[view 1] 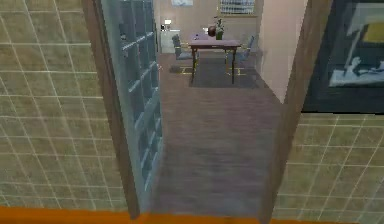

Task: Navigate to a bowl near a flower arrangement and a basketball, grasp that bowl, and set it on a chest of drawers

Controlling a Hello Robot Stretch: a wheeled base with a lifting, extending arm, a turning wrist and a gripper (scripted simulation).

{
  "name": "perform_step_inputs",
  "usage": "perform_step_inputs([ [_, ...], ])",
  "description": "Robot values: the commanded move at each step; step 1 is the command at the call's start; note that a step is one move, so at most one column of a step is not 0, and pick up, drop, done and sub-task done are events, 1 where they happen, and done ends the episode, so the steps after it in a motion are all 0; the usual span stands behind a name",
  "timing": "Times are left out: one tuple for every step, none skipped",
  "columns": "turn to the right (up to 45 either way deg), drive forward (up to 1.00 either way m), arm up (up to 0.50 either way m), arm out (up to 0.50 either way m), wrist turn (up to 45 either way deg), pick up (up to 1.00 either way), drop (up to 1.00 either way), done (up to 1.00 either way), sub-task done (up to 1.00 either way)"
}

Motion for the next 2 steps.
perform_step_inputs([
  [0.0,1.00,0.00,0.00,0.0,0.00,0.00,0.00,0.00],
  [3.0,0.00,0.00,0.00,0.0,0.00,0.00,0.00,0.00],
])
